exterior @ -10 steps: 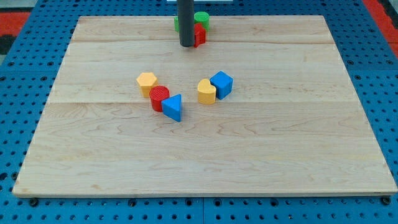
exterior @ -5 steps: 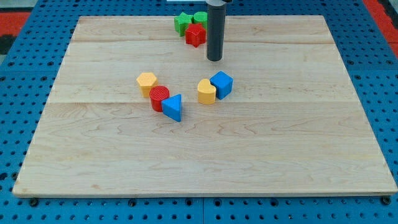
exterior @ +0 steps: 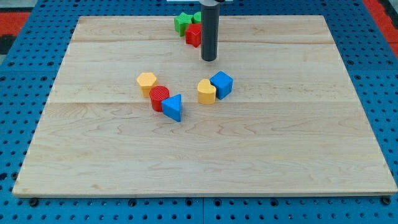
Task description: Push group of blocks a bit right
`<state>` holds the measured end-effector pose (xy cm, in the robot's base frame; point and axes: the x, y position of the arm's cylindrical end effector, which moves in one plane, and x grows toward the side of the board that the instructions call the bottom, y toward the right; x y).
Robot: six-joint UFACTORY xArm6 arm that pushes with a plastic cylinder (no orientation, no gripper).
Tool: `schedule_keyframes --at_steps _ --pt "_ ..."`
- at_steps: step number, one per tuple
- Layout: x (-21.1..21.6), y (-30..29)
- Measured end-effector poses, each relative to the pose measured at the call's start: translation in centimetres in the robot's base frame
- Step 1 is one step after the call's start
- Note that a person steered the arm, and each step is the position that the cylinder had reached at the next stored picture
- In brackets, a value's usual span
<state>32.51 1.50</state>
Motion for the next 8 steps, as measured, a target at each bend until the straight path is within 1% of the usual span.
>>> schedule_keyframes --at_steps 1,2,3,4,5,6,7,8 --pt "0.0 -0.8" --pt "0.0 -5.1" --pt "0.6 -12.0" --pt "4.7 -18.0" --pt "6.0 -18.4" --pt "8.0 -11.3" --pt "8.6 -2.9" --pt "8.6 4.3"
